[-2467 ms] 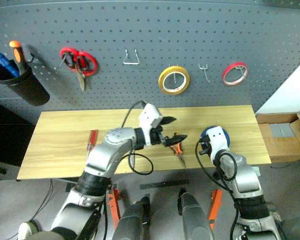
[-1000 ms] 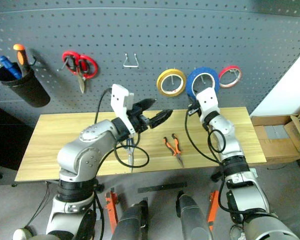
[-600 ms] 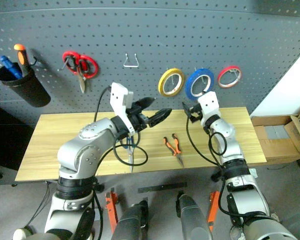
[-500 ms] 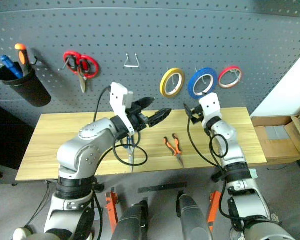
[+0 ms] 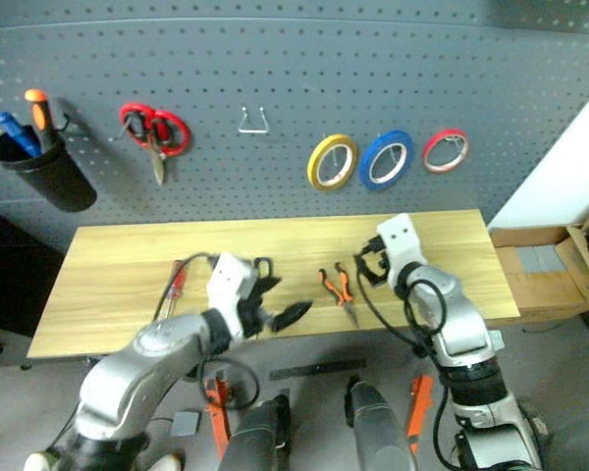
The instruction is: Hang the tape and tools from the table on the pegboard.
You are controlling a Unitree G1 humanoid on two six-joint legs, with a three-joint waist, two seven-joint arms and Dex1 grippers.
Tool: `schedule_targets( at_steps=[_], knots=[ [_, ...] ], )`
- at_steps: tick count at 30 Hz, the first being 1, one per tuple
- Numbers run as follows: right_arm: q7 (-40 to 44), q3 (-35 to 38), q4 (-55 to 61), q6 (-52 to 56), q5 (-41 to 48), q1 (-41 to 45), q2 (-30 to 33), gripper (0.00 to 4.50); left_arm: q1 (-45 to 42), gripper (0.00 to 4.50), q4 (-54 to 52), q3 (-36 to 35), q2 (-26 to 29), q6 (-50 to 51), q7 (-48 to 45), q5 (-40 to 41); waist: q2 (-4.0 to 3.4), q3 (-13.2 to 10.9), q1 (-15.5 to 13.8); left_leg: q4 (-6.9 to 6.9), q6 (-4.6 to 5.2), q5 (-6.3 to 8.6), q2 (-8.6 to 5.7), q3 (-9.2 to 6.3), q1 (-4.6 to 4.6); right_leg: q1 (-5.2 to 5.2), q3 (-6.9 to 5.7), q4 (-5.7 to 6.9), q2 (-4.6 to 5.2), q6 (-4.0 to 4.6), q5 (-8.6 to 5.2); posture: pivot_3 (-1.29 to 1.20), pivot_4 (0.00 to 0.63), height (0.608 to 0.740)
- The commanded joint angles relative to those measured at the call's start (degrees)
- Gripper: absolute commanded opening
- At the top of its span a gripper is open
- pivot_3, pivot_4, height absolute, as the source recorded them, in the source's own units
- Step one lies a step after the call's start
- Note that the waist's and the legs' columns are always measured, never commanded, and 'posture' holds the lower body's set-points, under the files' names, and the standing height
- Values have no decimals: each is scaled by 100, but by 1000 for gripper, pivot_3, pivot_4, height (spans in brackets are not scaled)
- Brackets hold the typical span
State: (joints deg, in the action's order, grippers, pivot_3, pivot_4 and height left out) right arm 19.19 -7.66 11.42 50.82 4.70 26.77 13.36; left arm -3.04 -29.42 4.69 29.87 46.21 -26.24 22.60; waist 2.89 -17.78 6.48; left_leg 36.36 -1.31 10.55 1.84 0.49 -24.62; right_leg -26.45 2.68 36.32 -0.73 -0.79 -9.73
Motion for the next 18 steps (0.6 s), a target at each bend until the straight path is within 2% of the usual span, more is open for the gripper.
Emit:
schedule_targets(
  at_steps=[1,11,18],
  knots=[
    [-148,-85,305,698,126,226,-251,4450,297,4500,-219,-115,326,-431,-125,-299,-4,-2,-18,0,0,0,0,-3,-1,-6,-3,4,0,4,-2,-125,311,740],
    [-462,-168,15,1738,223,316,-822,4450,704,4500,-69,-331,755,-859,-361,-577,-7,-4,-104,-28,0,0,6,3,-24,-28,-4,-30,33,6,-5,-85,316,740],
    [-801,-105,-977,1399,87,249,-1150,4450,590,4500,58,-261,820,-1083,-530,-733,-7,-4,-153,-50,-1,4,4,16,-30,-38,-17,-30,30,13,-25,-75,312,740]
  ],
)
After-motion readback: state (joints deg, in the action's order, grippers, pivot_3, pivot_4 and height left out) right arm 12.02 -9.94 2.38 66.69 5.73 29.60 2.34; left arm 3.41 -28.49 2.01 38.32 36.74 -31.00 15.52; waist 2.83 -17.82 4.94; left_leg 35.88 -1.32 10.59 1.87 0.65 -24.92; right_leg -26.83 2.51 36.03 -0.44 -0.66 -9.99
